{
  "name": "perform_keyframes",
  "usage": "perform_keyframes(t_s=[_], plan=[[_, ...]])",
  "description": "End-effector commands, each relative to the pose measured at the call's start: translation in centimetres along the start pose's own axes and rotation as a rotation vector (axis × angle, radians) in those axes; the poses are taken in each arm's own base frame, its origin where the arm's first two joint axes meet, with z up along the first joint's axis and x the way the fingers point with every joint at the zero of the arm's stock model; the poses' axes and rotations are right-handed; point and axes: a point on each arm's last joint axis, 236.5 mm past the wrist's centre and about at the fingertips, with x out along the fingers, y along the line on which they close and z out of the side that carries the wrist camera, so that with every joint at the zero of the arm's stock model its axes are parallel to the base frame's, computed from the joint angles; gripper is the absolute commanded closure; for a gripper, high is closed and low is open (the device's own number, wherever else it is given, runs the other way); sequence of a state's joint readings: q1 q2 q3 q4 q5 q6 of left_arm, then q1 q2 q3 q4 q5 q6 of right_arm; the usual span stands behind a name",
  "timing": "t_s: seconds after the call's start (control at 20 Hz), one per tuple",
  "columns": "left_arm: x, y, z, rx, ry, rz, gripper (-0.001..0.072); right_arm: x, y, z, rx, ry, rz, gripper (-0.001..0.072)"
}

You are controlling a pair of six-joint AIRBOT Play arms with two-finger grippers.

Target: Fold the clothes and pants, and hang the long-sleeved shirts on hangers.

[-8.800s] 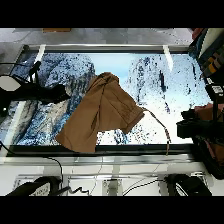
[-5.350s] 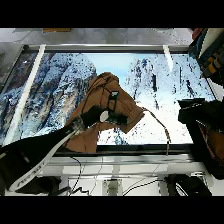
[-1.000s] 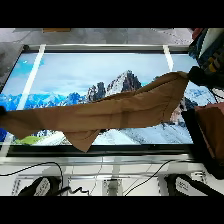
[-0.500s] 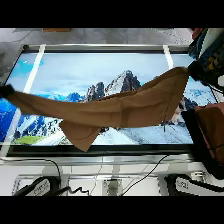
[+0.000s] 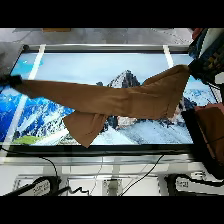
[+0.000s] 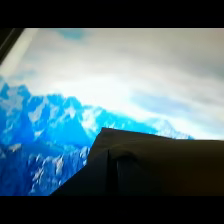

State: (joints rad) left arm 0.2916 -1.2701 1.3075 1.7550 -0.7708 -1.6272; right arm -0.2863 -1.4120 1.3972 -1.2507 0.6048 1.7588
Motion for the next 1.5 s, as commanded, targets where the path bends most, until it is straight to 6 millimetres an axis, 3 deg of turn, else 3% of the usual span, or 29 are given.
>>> perform_keyframes(t_s=[0.0,0.05,0.15,0.25,0.3,0.4,0.5,0.65,0.75,0.9,1.1,1.15,1.2,1.3,1.45], plan=[[1.6,2.1,-11.2,0.012,0.333,0.048,0.0689,1.0,-2.4,-3.5,-0.051,0.139,-0.081,0.0688],[2.0,2.5,-14.0,0.009,0.397,0.052,0.0689,1.3,-2.7,-4.0,-0.053,0.157,-0.089,0.0688],[2.3,2.5,-17.4,0.043,0.471,0.043,0.0688,1.7,-3.1,-4.4,-0.054,0.165,-0.096,0.0687],[2.5,2.4,-18.1,0.059,0.487,0.037,0.0688,1.7,-3.2,-4.3,-0.06,0.163,-0.099,0.0686],[2.6,2.4,-17.9,0.059,0.477,0.037,0.0687,1.5,-3.2,-4.4,-0.066,0.173,-0.104,0.0629],[2.8,2.4,-17.5,0.06,0.458,0.037,0.0687,1.1,-4.2,-4.7,-0.115,0.198,-0.147,0.0108],[2.9,2.4,-17.2,0.06,0.442,0.037,0.0687,0.1,-6.6,-5.7,-0.121,0.269,-0.211,0.0134],[3.0,2.4,-17.0,0.069,0.434,0.034,0.0687,-3.1,-11.7,-7.6,-0.107,0.432,-0.3,0.0156],[3.1,2.4,-17.0,0.098,0.432,0.028,0.0687,-5.8,-13.9,-10.5,-0.143,0.616,-0.293,0.0186],[3.1,2.4,-16.9,0.104,0.429,0.026,0.0687,-8.4,-14.7,-16.1,-0.087,0.839,-0.186,0.0218],[3.1,2.3,-16.9,0.104,0.429,0.026,0.0687,-6.5,-11.7,-21.7,0.134,0.853,0.042,0.0212],[3.1,2.3,-16.9,0.104,0.429,0.026,0.0687,-5.8,-11.3,-22.9,0.186,0.838,0.063,0.0174],[3.1,2.3,-16.9,0.104,0.43,0.026,0.0687,-5.1,-11.3,-24.3,0.24,0.825,0.065,0.0137],[3.1,2.3,-16.9,0.105,0.43,0.025,0.0686,-4.2,-11.8,-26.9,0.324,0.807,0.045,0.0137],[3.1,2.3,-16.9,0.106,0.429,0.025,0.0686,-3.5,-12.3,-29.1,0.416,0.769,0.02,0.0149]])
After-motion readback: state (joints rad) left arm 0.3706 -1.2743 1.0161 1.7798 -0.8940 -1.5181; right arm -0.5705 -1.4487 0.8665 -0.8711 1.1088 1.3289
